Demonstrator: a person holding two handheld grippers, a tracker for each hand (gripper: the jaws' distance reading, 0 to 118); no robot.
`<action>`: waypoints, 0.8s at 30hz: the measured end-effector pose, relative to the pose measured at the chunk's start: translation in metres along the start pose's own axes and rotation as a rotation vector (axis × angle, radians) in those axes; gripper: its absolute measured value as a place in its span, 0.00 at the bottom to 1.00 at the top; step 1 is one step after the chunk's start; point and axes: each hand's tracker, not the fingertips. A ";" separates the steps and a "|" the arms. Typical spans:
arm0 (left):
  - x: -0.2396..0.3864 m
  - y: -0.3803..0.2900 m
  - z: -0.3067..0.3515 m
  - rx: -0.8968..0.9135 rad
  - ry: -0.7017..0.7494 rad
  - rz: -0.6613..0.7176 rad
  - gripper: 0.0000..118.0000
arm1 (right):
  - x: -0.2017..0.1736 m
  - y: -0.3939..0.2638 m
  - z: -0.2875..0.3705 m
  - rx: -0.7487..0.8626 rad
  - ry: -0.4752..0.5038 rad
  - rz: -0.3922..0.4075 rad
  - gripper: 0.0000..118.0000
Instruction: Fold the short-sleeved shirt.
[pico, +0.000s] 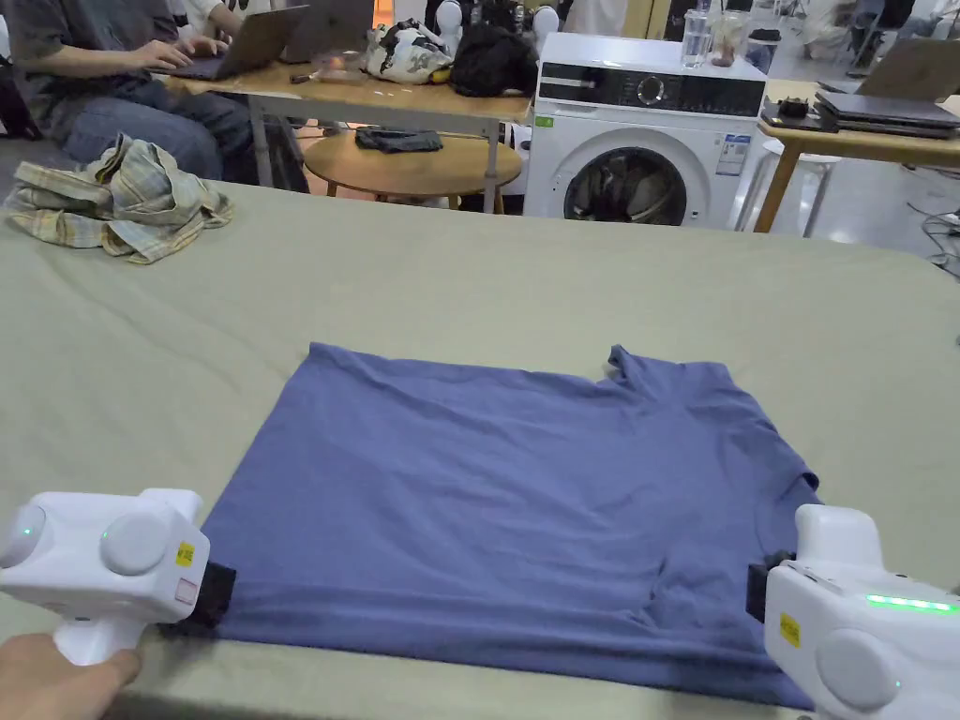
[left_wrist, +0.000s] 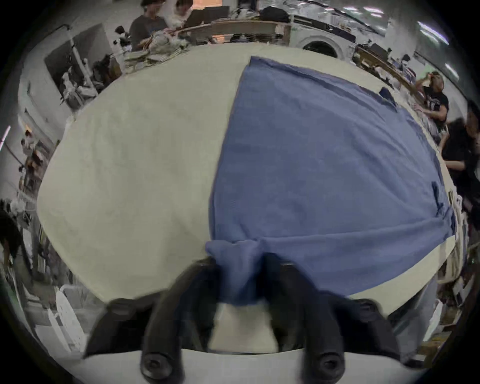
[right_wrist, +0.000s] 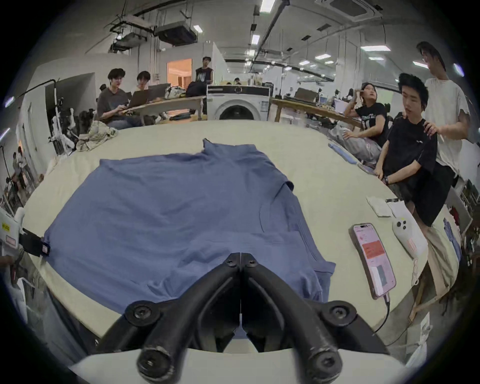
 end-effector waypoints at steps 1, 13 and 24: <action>0.003 -0.004 0.007 0.005 -0.033 0.014 0.02 | 0.004 0.001 -0.001 -0.018 0.004 0.001 0.00; 0.016 -0.015 0.013 0.041 -0.004 -0.001 0.02 | 0.067 -0.016 -0.035 -0.287 -0.023 -0.038 0.36; 0.008 -0.020 0.018 0.078 -0.036 0.045 0.02 | 0.049 -0.029 -0.036 -0.325 0.005 0.033 0.01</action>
